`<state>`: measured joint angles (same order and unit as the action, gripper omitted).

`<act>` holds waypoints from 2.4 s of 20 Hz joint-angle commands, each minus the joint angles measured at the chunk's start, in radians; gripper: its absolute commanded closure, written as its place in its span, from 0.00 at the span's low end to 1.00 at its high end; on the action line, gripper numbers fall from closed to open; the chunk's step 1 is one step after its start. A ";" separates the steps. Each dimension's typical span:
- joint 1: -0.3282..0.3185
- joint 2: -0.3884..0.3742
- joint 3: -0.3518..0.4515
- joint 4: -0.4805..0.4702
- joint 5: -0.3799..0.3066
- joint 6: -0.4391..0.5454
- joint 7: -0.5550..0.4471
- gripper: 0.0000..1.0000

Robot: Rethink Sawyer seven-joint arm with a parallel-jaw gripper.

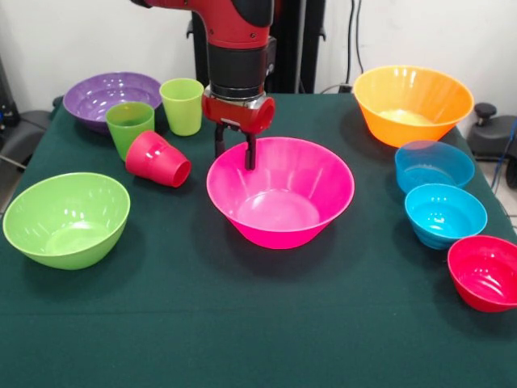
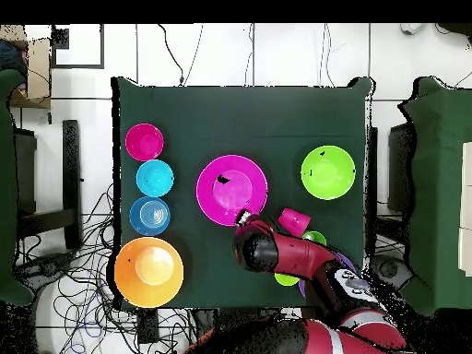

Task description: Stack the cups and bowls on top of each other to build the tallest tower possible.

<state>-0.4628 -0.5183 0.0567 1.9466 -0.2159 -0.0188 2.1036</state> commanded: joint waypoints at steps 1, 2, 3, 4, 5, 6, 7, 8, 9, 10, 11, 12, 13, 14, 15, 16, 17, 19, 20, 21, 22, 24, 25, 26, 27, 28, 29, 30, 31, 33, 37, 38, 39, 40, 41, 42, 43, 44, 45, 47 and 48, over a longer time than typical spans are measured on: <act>0.004 0.041 0.046 -0.007 -0.057 -0.062 0.078 0.00; 0.004 0.047 0.047 -0.010 -0.058 -0.066 0.079 0.00; 0.004 0.057 0.047 -0.014 -0.058 -0.076 0.080 0.00; 0.002 0.063 0.050 -0.015 -0.058 -0.079 0.080 0.00; 0.004 0.066 0.046 -0.016 -0.055 -0.082 0.082 0.00; 0.005 0.062 0.045 -0.016 -0.056 -0.079 0.077 0.00; 0.015 0.061 0.033 -0.022 -0.058 -0.080 0.072 0.00; 0.012 0.060 0.035 -0.023 -0.063 -0.082 0.066 0.00; 0.003 0.059 0.045 -0.021 -0.067 -0.073 0.061 0.00; 0.003 0.058 0.046 -0.020 -0.069 -0.074 0.061 0.00; 0.002 0.058 0.046 -0.019 -0.068 -0.072 0.063 0.00; 0.001 0.056 0.046 -0.018 -0.068 -0.070 0.065 1.00; 0.001 0.056 0.047 -0.016 -0.067 -0.071 0.067 1.00; 0.000 0.055 0.047 -0.014 -0.066 -0.072 0.069 1.00; 0.000 0.055 0.048 -0.014 -0.067 -0.074 0.070 1.00; -0.001 0.054 0.048 -0.013 -0.067 -0.071 0.069 1.00; -0.001 0.053 0.048 -0.013 -0.067 -0.072 0.069 1.00; 0.001 0.051 0.047 -0.010 -0.067 -0.074 0.069 1.00; 0.000 0.051 0.047 -0.009 -0.067 -0.074 0.069 1.00; 0.000 0.052 0.047 -0.008 -0.067 -0.077 0.070 1.00; -0.001 0.052 0.047 -0.008 -0.067 -0.079 0.070 1.00; -0.003 0.053 0.049 -0.009 -0.069 -0.077 0.068 1.00; -0.005 0.053 0.051 -0.010 -0.069 -0.076 0.067 1.00; -0.003 0.050 0.050 -0.014 -0.066 -0.067 0.065 1.00; 0.003 0.044 0.046 -0.014 -0.062 -0.057 0.065 1.00; 0.013 0.034 0.040 -0.014 -0.054 -0.042 0.064 1.00; 0.022 0.021 0.034 -0.013 -0.047 -0.025 0.063 1.00; 0.027 0.006 0.035 -0.008 -0.039 0.000 0.061 1.00; 0.030 -0.010 0.036 -0.005 -0.032 0.028 0.057 1.00; 0.039 -0.046 0.032 0.005 -0.017 0.081 0.052 1.00; 0.055 -0.108 0.024 0.029 0.004 0.170 0.049 1.00; 0.055 -0.119 0.026 0.031 0.007 0.191 0.047 1.00; 0.054 -0.129 0.028 0.032 0.008 0.212 0.043 1.00; 0.052 -0.139 0.030 0.033 0.009 0.232 0.040 1.00; 0.051 -0.144 0.031 0.032 0.008 0.242 0.038 1.00; 0.049 -0.151 0.032 0.029 0.007 0.258 0.036 1.00; 0.046 -0.156 0.034 0.028 0.006 0.271 0.032 1.00; 0.041 -0.161 0.038 0.028 0.004 0.282 0.030 1.00; 0.035 -0.166 0.043 0.028 0.002 0.292 0.027 1.00; 0.029 -0.176 0.048 0.030 0.000 0.311 0.026 1.00; 0.027 -0.181 0.049 0.030 -0.001 0.321 0.025 1.00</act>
<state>-0.4303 -0.6676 0.0560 1.9505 -0.2312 0.1543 2.1038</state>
